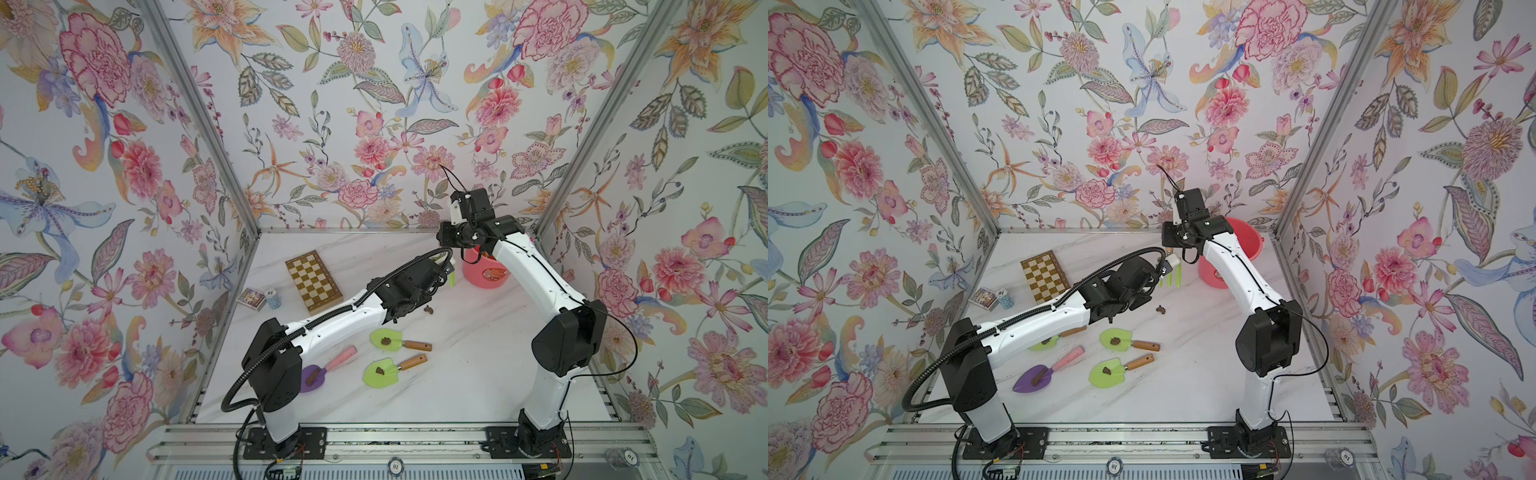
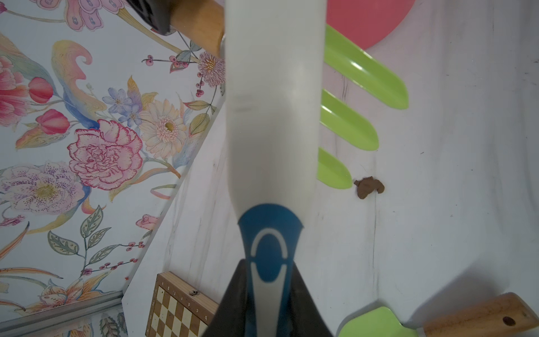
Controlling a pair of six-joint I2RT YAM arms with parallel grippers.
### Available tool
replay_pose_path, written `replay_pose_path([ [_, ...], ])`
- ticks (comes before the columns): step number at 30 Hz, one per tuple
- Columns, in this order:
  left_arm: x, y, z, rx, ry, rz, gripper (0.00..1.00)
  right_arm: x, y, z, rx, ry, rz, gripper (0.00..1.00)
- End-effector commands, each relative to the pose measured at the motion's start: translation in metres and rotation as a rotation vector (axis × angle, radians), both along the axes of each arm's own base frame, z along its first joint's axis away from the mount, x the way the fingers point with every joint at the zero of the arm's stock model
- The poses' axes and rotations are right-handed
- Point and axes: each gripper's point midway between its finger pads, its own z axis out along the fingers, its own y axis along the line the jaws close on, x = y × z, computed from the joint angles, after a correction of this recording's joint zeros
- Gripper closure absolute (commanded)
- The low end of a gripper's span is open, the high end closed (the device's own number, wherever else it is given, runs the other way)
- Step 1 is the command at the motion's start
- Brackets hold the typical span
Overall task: Brush the soil off the hand trowel and place it into the bucket
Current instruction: Brush off the soil from the hand trowel.
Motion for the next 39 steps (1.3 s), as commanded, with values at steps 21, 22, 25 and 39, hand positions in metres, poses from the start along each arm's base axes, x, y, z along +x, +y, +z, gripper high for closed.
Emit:
replay_pose_path([
  [21, 0.013, 0.010, 0.032, -0.049, 0.008, 0.079, 1.00, 0.009, 0.023, 0.041, -0.005, -0.179, 0.017, 0.99],
  [22, 0.020, 0.010, 0.032, -0.029, -0.015, 0.091, 1.00, 0.006, 0.024, 0.042, -0.008, -0.178, 0.020, 0.99],
  [25, 0.039, 0.009, 0.035, -0.002, -0.106, 0.137, 1.00, -0.003, 0.031, 0.043, -0.001, -0.167, 0.028, 0.99],
  [39, 0.006, 0.016, -0.034, -0.017, 0.049, 0.132, 1.00, 0.000, 0.014, 0.064, 0.043, -0.194, -0.024, 1.00],
])
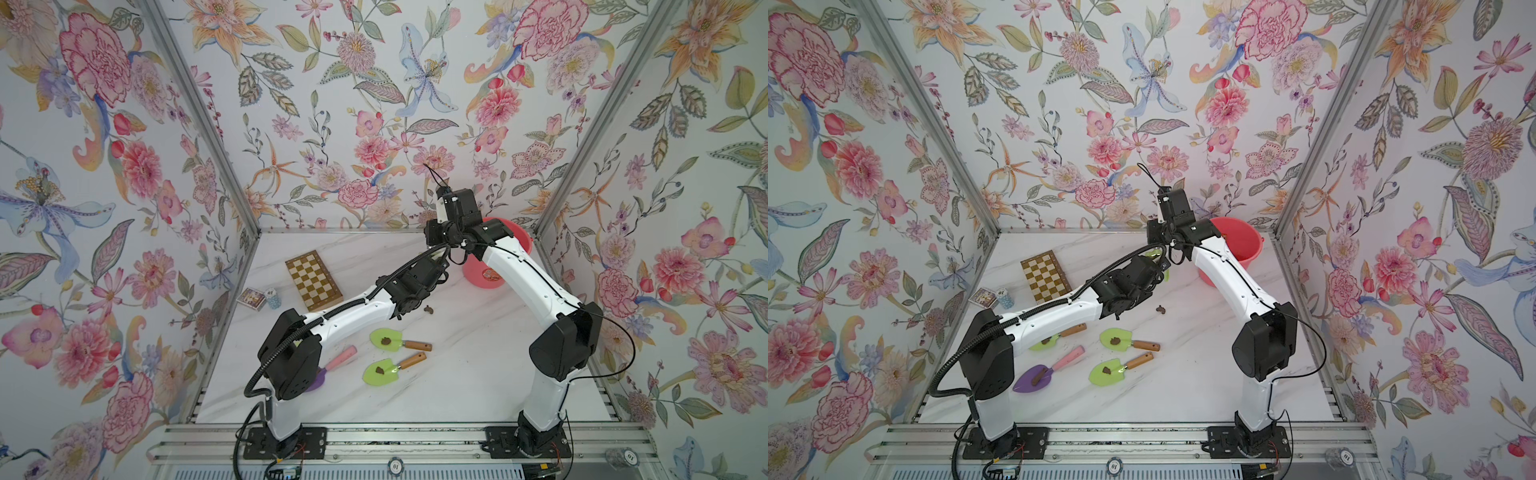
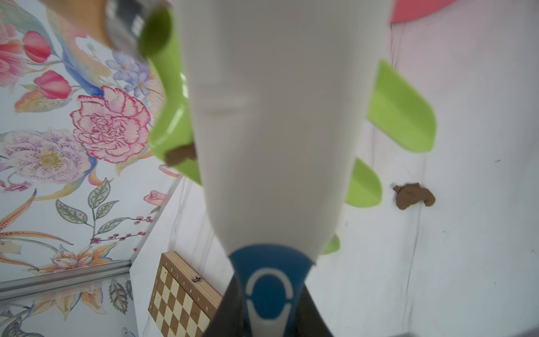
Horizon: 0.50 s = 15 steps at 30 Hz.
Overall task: Brush the soil off the hand trowel and place it into the bucket
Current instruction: Brush off the soil from the hand trowel.
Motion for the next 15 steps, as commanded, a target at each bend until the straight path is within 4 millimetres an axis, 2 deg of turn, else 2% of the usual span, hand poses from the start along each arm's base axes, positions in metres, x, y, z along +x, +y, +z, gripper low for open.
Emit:
replay_pose_path([
  [1, -0.023, 0.003, -0.002, -0.074, 0.064, -0.005, 1.00, 0.002, -0.018, 0.038, 0.049, -0.067, -0.037, 1.00],
  [4, -0.036, 0.002, 0.004, -0.105, 0.086, -0.016, 1.00, 0.008, -0.020, 0.041, 0.048, -0.080, -0.038, 0.99],
  [8, -0.036, 0.004, 0.048, -0.167, 0.024, -0.009, 1.00, 0.013, -0.018, 0.037, 0.033, -0.081, -0.030, 0.99],
  [11, -0.026, 0.004, 0.082, -0.166, -0.053, -0.017, 1.00, 0.014, -0.014, 0.032, 0.027, -0.072, -0.020, 0.99],
  [13, -0.015, 0.003, 0.090, -0.137, -0.085, -0.021, 1.00, 0.013, -0.010, 0.030, 0.024, -0.070, -0.011, 0.99],
  [15, 0.002, 0.002, 0.089, -0.114, -0.105, -0.012, 1.00, 0.010, -0.006, 0.031, 0.025, -0.070, -0.002, 0.99],
])
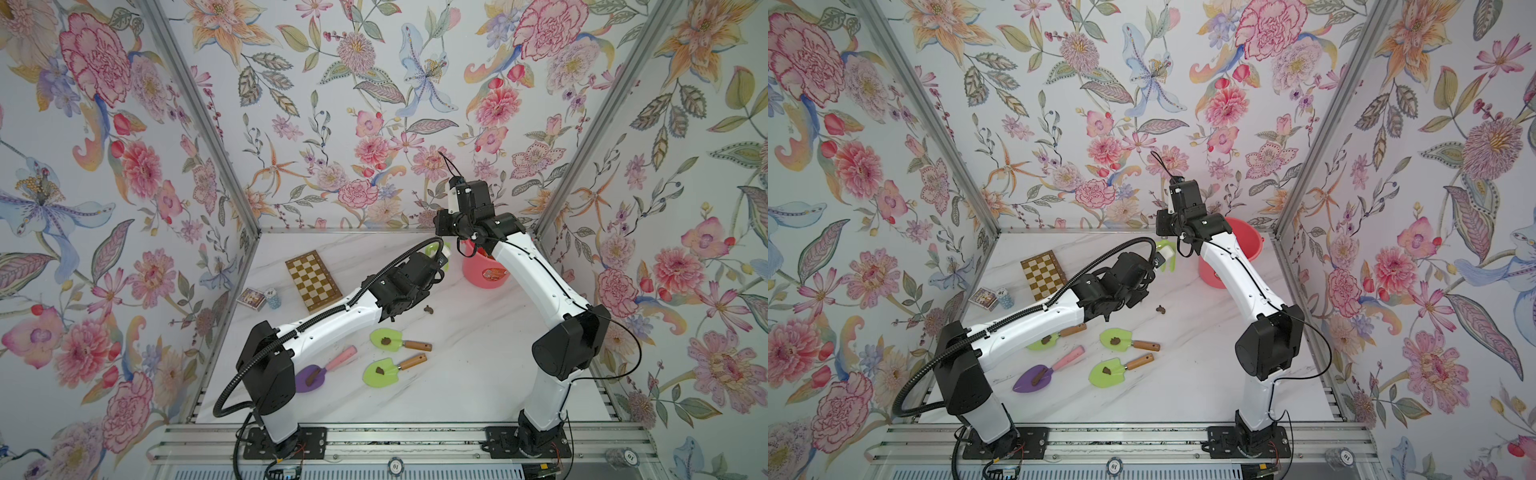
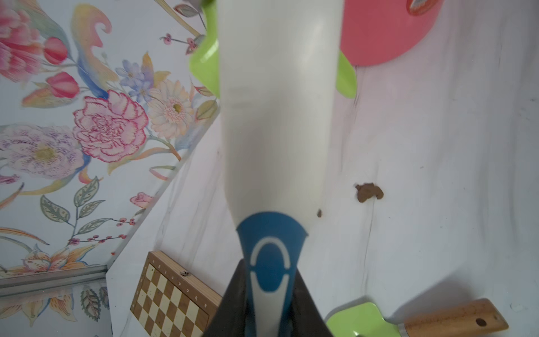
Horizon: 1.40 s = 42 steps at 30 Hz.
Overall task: Brush the soil off the hand trowel and place it into the bucket
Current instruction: Brush off the soil from the hand trowel.
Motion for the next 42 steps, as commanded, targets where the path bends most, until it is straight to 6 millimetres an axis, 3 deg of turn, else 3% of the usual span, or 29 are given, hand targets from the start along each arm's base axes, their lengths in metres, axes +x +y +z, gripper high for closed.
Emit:
replay_pose_path([
  [1, 0.025, 0.004, 0.010, 0.045, -0.057, 0.023, 1.00, -0.002, 0.010, 0.007, 0.000, -0.023, 0.027, 0.99],
  [7, 0.039, -0.004, -0.024, 0.118, -0.039, 0.016, 1.00, -0.009, 0.009, 0.018, 0.032, -0.029, 0.035, 0.99],
  [12, 0.032, -0.006, -0.059, 0.140, 0.042, 0.009, 1.00, -0.014, 0.005, 0.029, 0.061, -0.039, 0.047, 0.99],
  [20, -0.019, -0.005, -0.117, 0.146, 0.218, -0.009, 1.00, -0.005, -0.013, 0.040, 0.078, -0.059, 0.012, 0.99],
  [24, -0.039, 0.002, -0.127, 0.134, 0.275, 0.007, 1.00, 0.002, -0.021, 0.046, 0.093, -0.072, 0.003, 0.99],
  [29, -0.050, 0.011, -0.095, 0.029, 0.305, 0.037, 1.00, 0.007, -0.027, 0.044, 0.116, -0.104, 0.037, 0.98],
  [33, -0.062, 0.017, -0.066, -0.221, 0.512, 0.016, 1.00, -0.001, -0.018, 0.045, 0.147, -0.201, 0.179, 0.97],
  [37, -0.071, 0.028, -0.036, -0.535, 0.770, -0.014, 1.00, -0.029, -0.012, 0.055, 0.151, -0.421, 0.357, 1.00],
  [42, -0.080, 0.017, -0.002, -0.830, 1.033, -0.127, 1.00, -0.069, -0.019, 0.076, 0.226, -0.673, 0.527, 0.99],
])
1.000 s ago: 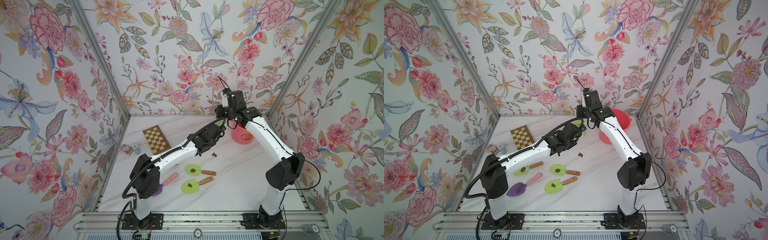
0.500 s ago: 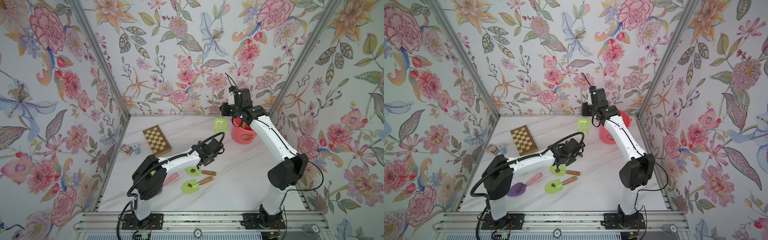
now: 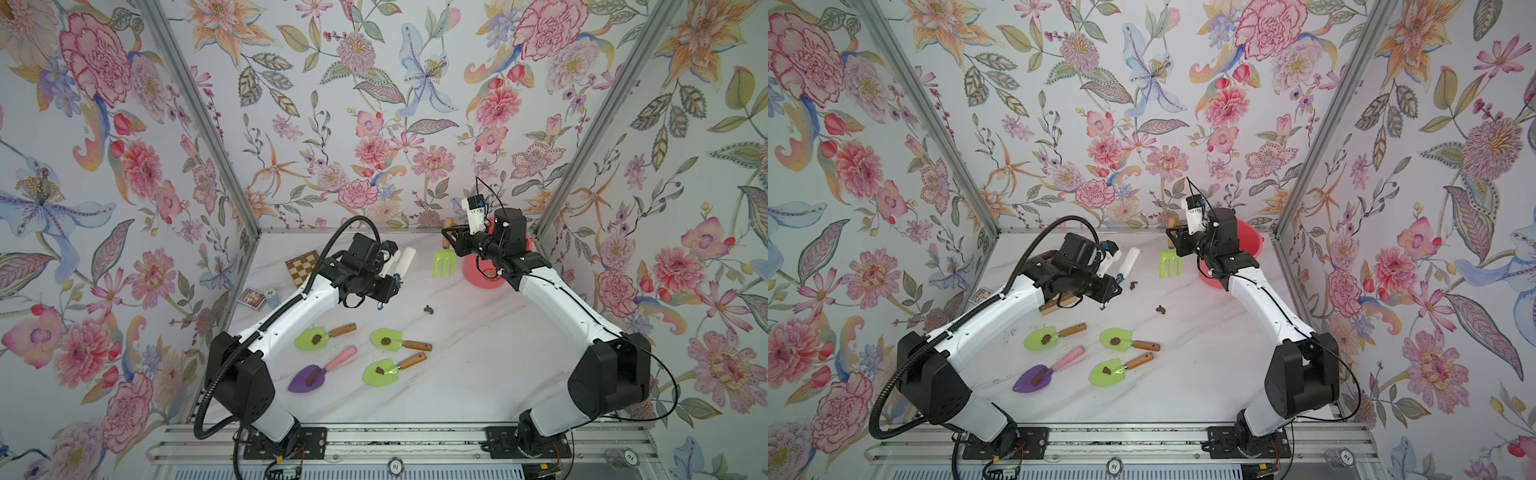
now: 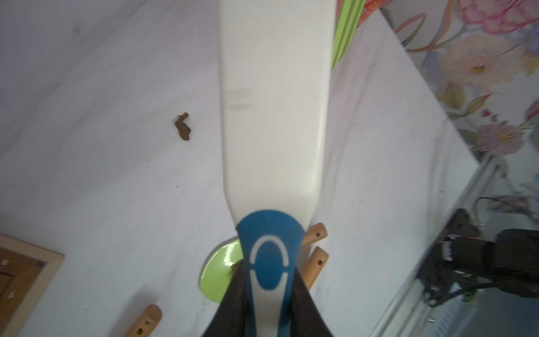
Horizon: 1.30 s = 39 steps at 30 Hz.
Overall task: Brush the soil off the hand trowel and place it into the bucket
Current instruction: Brush off the soil from the hand trowel.
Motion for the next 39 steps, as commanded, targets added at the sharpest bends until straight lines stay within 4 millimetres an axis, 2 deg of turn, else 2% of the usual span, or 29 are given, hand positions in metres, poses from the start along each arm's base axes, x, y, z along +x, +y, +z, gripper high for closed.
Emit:
replay_pose_path([
  [1, -0.040, -0.037, 0.037, -0.338, 0.264, -0.162, 1.00, -0.030, 0.005, 0.078, 0.100, -0.374, 0.187, 1.00],
  [5, -0.044, -0.047, 0.063, -0.490, 0.302, -0.248, 1.00, -0.047, 0.008, 0.089, 0.104, -0.403, 0.277, 1.00],
  [8, -0.047, -0.044, 0.064, -0.512, 0.316, -0.293, 1.00, -0.058, 0.014, 0.094, 0.098, -0.400, 0.358, 1.00],
  [10, -0.041, -0.040, 0.061, -0.526, 0.329, -0.280, 1.00, -0.068, 0.018, 0.098, 0.091, -0.405, 0.424, 1.00],
  [13, -0.029, -0.037, 0.068, -0.590, 0.343, -0.257, 1.00, -0.084, 0.021, 0.102, 0.075, -0.453, 0.498, 1.00],
  [20, -0.014, -0.027, 0.099, -0.693, 0.311, -0.242, 1.00, -0.095, 0.022, 0.113, 0.070, -0.472, 0.536, 1.00],
  [22, -0.013, -0.027, 0.102, -0.697, 0.308, -0.245, 1.00, -0.096, 0.025, 0.115, 0.080, -0.477, 0.545, 1.00],
  [28, -0.016, -0.029, 0.093, -0.682, 0.355, -0.246, 1.00, -0.098, 0.038, 0.126, 0.112, -0.497, 0.598, 1.00],
  [33, -0.031, -0.038, 0.090, -0.659, 0.385, -0.300, 1.00, -0.106, 0.052, 0.132, 0.122, -0.490, 0.683, 1.00],
  [36, -0.046, -0.043, 0.071, -0.612, 0.431, -0.327, 1.00, -0.110, 0.057, 0.135, 0.124, -0.487, 0.726, 1.00],
  [39, -0.061, -0.049, 0.035, -0.518, 0.502, -0.324, 1.00, -0.116, 0.059, 0.141, 0.126, -0.498, 0.752, 1.00],
])
